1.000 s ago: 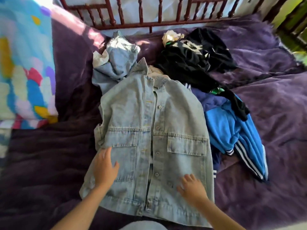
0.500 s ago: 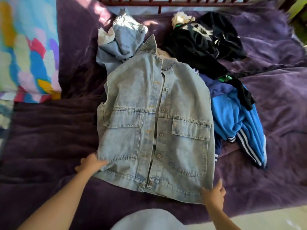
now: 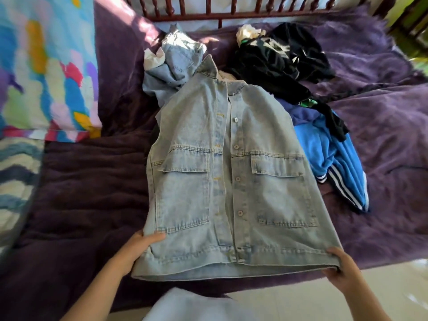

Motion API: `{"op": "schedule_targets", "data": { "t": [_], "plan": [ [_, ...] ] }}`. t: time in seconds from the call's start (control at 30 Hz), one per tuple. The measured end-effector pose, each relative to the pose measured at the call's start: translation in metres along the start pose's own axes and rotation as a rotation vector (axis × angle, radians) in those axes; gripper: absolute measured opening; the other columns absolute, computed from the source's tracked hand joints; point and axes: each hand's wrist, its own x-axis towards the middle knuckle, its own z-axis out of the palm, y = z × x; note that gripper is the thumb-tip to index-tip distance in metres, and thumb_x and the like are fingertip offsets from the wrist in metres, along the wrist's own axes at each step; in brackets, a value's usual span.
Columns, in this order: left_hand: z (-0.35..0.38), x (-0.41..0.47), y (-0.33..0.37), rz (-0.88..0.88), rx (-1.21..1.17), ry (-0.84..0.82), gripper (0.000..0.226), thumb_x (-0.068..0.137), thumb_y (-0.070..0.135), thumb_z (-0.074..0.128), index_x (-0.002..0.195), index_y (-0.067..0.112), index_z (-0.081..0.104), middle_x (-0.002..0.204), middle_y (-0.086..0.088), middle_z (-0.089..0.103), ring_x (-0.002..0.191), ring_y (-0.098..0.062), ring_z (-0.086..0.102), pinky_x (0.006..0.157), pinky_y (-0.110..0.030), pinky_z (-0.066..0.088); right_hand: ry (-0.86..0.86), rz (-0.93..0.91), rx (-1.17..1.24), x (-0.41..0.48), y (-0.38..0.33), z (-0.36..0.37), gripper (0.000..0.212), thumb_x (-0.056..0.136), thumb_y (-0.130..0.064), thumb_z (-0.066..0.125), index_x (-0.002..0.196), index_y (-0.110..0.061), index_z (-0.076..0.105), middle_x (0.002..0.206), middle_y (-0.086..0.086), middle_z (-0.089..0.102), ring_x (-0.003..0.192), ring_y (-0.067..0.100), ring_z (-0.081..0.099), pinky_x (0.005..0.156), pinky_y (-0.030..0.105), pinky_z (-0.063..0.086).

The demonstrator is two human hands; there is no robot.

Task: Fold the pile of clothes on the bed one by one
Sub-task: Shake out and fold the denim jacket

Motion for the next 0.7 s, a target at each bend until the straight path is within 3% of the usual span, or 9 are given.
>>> {"op": "schedule_targets", "data": {
  "t": [0.07, 0.13, 0.2, 0.3, 0.37, 0.47, 0.53, 0.6, 0.7],
  "plan": [
    [0.004, -0.003, -0.024, -0.072, 0.028, 0.032, 0.034, 0.076, 0.003, 0.073, 0.108, 0.004, 0.062, 0.088, -0.012, 0.073, 0.078, -0.027, 0.069, 0.065, -0.033, 0.055, 0.107, -0.053, -0.131, -0.003, 0.010, -0.010, 0.015, 0.088, -0.001, 0.050, 0.074, -0.007, 0.048, 0.043, 0.010, 0.047, 0.024, 0.007, 0.041, 0.028, 0.012, 0.032],
    [0.008, -0.004, -0.041, -0.088, 0.099, 0.106, 0.053, 0.072, -0.006, 0.073, 0.121, -0.001, 0.052, 0.109, -0.019, 0.065, 0.095, -0.032, 0.062, 0.080, -0.036, 0.050, 0.219, -0.186, -0.382, -0.006, 0.021, -0.007, 0.012, 0.085, 0.001, 0.058, 0.075, -0.001, 0.051, 0.054, 0.012, 0.041, 0.025, 0.009, 0.037, 0.030, 0.014, 0.029],
    [0.013, -0.002, -0.048, -0.068, 0.141, 0.160, 0.064, 0.070, -0.008, 0.074, 0.127, -0.001, 0.045, 0.121, -0.021, 0.057, 0.107, -0.035, 0.057, 0.090, -0.038, 0.045, 0.319, -0.345, -0.631, -0.014, 0.029, 0.006, 0.008, 0.081, 0.000, 0.063, 0.080, 0.002, 0.056, 0.062, 0.013, 0.050, 0.043, 0.023, 0.046, 0.044, 0.027, 0.039],
    [0.011, -0.002, -0.047, -0.065, 0.150, 0.108, 0.067, 0.071, -0.008, 0.073, 0.130, -0.001, 0.042, 0.122, -0.021, 0.056, 0.107, -0.033, 0.056, 0.088, -0.036, 0.045, 0.370, -0.435, -0.734, -0.021, 0.032, 0.016, 0.005, 0.079, 0.001, 0.061, 0.082, 0.002, 0.057, 0.073, 0.020, 0.057, 0.068, 0.032, 0.054, 0.066, 0.042, 0.045],
    [-0.001, -0.003, -0.048, -0.079, 0.153, 0.021, 0.067, 0.072, -0.009, 0.072, 0.131, 0.001, 0.042, 0.119, -0.019, 0.058, 0.100, -0.029, 0.057, 0.084, -0.032, 0.046, 0.409, -0.452, -0.770, -0.024, 0.032, 0.010, 0.006, 0.077, 0.002, 0.061, 0.082, 0.006, 0.059, 0.068, 0.017, 0.056, 0.064, 0.032, 0.053, 0.064, 0.040, 0.043],
    [-0.021, -0.006, -0.052, -0.082, 0.305, -0.056, 0.071, 0.071, -0.009, 0.073, 0.133, 0.001, 0.041, 0.121, -0.018, 0.058, 0.106, -0.028, 0.057, 0.094, -0.035, 0.046, 0.443, -0.449, -0.938, -0.034, 0.037, 0.001, 0.018, 0.079, -0.007, 0.060, 0.092, 0.006, 0.060, 0.074, 0.022, 0.060, 0.070, 0.036, 0.057, 0.066, 0.044, 0.045],
    [-0.027, -0.010, -0.053, -0.091, 0.493, -0.055, 0.080, 0.071, 0.001, 0.075, 0.138, 0.002, 0.032, 0.130, -0.017, 0.051, 0.118, -0.029, 0.051, 0.102, -0.036, 0.041, 0.522, -0.363, -1.088, -0.043, 0.044, 0.009, 0.031, 0.084, -0.019, 0.056, 0.111, -0.004, 0.055, 0.099, 0.025, 0.059, 0.095, 0.040, 0.057, 0.078, 0.045, 0.045],
    [-0.024, -0.017, -0.049, -0.086, 0.762, 0.029, 0.098, 0.073, 0.024, 0.077, 0.145, 0.006, 0.011, 0.141, -0.016, 0.037, 0.127, -0.030, 0.041, 0.104, -0.038, 0.039, 0.553, -0.343, -1.203, -0.055, 0.049, 0.029, 0.044, 0.088, -0.027, 0.053, 0.129, -0.016, 0.044, 0.122, 0.023, 0.049, 0.116, 0.039, 0.045, 0.091, 0.045, 0.039],
    [-0.014, -0.024, -0.022, 0.056, 1.080, 0.277, 0.121, 0.070, 0.058, 0.071, 0.147, 0.021, -0.014, 0.151, -0.014, 0.012, 0.135, -0.032, 0.024, 0.104, -0.043, 0.034, 0.432, -0.496, -1.246, -0.068, 0.040, 0.069, 0.061, 0.085, -0.026, 0.058, 0.140, -0.019, 0.034, 0.135, 0.020, 0.039, 0.126, 0.036, 0.033, 0.101, 0.045, 0.033]
  ]
}}
